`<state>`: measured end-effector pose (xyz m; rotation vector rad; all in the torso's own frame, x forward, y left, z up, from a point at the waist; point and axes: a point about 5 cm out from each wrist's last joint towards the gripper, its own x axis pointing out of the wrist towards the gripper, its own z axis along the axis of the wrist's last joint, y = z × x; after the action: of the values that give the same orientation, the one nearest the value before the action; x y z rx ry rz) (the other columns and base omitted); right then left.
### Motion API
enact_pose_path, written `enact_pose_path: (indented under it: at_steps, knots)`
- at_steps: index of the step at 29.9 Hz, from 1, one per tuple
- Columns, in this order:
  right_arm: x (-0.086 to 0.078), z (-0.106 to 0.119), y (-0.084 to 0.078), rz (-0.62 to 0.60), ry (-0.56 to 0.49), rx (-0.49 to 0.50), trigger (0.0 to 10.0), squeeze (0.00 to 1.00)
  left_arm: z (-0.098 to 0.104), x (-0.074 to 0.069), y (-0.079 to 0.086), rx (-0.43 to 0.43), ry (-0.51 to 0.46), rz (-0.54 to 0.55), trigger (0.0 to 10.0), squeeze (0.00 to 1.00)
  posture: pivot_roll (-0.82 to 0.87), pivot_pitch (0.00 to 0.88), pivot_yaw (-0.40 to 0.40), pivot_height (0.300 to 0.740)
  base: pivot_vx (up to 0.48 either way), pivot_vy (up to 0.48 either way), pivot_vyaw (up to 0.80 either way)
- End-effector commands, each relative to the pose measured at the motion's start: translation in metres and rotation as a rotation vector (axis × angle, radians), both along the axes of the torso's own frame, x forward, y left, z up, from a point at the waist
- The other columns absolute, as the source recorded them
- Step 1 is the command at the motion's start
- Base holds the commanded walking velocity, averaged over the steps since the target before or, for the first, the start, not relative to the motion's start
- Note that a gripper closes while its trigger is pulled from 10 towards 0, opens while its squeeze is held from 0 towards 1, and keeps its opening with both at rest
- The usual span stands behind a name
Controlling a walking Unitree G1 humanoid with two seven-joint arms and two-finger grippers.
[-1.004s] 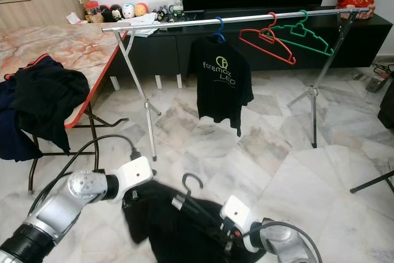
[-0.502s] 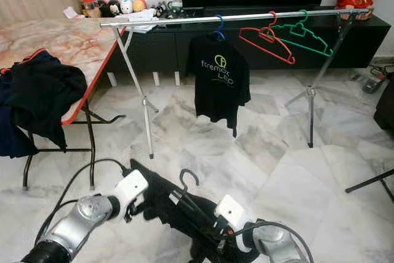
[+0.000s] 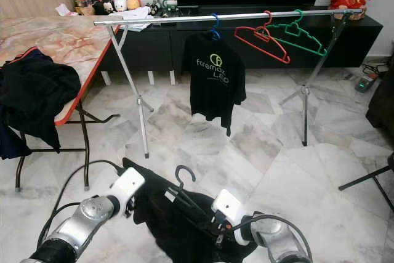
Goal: Hang hanger
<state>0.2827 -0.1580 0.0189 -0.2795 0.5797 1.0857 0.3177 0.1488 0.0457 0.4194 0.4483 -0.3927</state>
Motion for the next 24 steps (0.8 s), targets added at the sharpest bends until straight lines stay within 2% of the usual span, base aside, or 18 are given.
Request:
enact_pose_path:
  at_steps: [1,11,14,19,24]
  knots:
    - [0.000,0.001,0.003,0.021,-0.006,0.004,0.0,0.00,0.003,0.002,0.002,-0.047,-0.018,0.033,0.0,0.00,-0.01,0.086,0.015,0.740,0.000,0.000,0.00]
    - [-0.004,-0.005,-0.002,0.021,0.005,-0.041,0.0,0.00,0.004,0.003,-0.002,-0.103,-0.019,0.033,0.0,0.00,-0.01,0.082,0.014,0.740,0.000,0.000,0.00]
    - [-0.005,-0.007,-0.005,0.026,0.003,-0.085,0.0,0.00,0.004,0.003,-0.001,-0.093,-0.024,0.030,0.0,0.00,-0.01,0.081,0.014,0.740,0.000,0.000,0.00]
    - [-0.008,-0.015,-0.016,0.043,-0.002,-0.237,0.0,0.00,0.003,0.003,0.003,-0.090,-0.026,0.055,0.0,0.00,-0.01,0.079,0.012,0.740,0.000,0.000,0.00]
    - [-0.009,-0.017,-0.018,0.023,0.000,-0.240,0.0,0.00,0.003,0.003,0.006,-0.088,-0.013,0.066,0.0,0.00,-0.01,0.079,0.012,0.740,0.000,0.000,0.00]
